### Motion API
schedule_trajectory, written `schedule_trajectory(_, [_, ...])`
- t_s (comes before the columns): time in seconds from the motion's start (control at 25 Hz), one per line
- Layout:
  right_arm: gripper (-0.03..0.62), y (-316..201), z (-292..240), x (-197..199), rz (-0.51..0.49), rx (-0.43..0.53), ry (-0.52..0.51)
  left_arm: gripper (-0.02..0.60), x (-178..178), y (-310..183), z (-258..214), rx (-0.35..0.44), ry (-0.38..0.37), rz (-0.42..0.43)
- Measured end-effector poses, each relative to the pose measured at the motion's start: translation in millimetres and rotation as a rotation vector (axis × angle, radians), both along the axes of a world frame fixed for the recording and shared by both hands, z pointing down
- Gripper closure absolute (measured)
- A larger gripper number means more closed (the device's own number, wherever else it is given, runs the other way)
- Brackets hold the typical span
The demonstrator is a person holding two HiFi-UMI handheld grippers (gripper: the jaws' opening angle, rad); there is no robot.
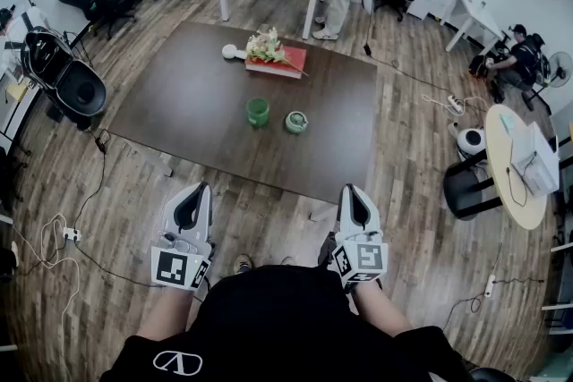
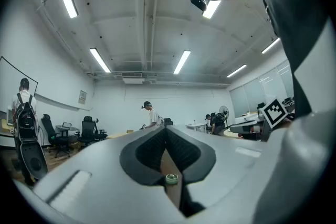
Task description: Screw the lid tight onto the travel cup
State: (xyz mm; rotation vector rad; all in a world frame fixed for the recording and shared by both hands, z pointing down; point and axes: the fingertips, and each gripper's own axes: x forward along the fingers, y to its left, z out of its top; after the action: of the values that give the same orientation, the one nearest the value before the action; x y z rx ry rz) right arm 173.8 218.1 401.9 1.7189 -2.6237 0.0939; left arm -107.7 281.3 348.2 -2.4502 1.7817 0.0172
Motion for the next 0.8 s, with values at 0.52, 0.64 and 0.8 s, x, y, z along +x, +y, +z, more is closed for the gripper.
schedule_trajectory(0.52, [0.586,3,-3,1,-0.079,0.014,-0.062,0.581,13,-1,-8,0.049,0.017,-0.01])
schedule_trajectory(0.64, [0.586,0,-4,5,-0.083,0.033,-0.029,0.581,21,-5,-6,0.037,0.026,-0.016])
schedule_trajectory(0.8, [0.586,-6,0,15,-0.073,0.046,-0.012,0.581,32,-11,-2,0.026,0.031,-0.035])
